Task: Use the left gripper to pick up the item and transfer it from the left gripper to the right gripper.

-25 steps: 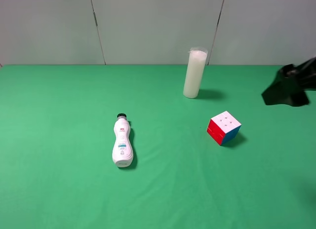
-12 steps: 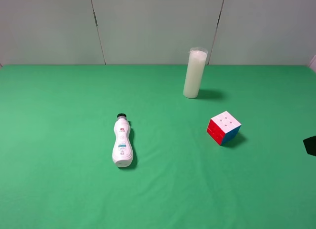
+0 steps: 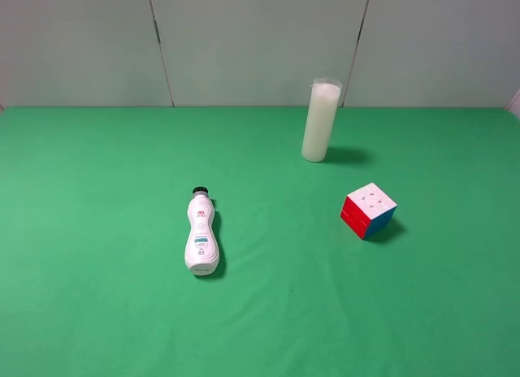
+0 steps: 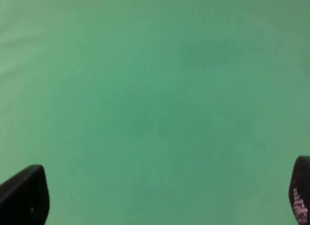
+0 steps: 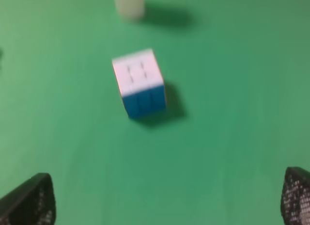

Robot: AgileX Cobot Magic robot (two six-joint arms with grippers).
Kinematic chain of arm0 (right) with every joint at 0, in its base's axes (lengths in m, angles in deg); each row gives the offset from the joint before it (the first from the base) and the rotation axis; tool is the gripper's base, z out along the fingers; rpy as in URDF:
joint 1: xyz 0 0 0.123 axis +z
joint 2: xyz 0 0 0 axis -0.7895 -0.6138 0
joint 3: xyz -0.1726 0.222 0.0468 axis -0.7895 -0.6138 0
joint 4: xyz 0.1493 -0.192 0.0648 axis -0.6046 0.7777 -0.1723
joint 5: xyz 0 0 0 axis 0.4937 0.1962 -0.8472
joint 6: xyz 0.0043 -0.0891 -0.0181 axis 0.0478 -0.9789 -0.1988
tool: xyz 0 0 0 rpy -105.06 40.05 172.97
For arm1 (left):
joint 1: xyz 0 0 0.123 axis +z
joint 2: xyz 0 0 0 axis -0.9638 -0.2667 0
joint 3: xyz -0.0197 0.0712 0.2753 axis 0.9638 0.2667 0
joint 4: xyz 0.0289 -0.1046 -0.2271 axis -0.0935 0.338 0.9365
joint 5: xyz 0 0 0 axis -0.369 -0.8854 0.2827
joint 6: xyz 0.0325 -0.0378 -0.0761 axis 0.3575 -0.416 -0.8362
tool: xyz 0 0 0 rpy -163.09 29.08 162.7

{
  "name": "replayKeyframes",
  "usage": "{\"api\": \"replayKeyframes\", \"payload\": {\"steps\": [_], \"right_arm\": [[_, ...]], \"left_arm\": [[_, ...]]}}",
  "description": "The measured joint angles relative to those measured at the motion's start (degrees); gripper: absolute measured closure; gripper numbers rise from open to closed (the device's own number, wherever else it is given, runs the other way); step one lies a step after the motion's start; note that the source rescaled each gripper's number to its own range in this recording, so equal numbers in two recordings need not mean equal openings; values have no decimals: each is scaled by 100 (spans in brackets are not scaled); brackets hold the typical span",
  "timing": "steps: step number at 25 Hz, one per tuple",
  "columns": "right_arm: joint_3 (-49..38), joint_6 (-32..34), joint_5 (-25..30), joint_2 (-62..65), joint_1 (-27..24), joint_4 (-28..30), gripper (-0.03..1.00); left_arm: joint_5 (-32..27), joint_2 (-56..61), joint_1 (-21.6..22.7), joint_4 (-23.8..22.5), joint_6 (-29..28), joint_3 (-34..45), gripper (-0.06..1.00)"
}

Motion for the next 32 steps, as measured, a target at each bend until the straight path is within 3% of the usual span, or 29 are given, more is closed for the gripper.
{"api": "replayKeyframes", "payload": {"steps": [4, 19, 23, 28, 32], "right_arm": [[0, 0, -26, 500, 0, 0, -3], [-5, 0, -26, 516, -85, 0, -3], [-5, 0, -26, 516, -750, -11, -3], [-5, 0, -26, 516, -1989, -11, -3], [-5, 0, -26, 516, -2503, -11, -3]], "left_arm": [[0, 0, 0, 0, 0, 0, -5], [0, 0, 0, 0, 0, 0, -5], [0, 0, 0, 0, 0, 0, -5], [0, 0, 0, 0, 0, 0, -5], [0, 0, 0, 0, 0, 0, -5]]}}
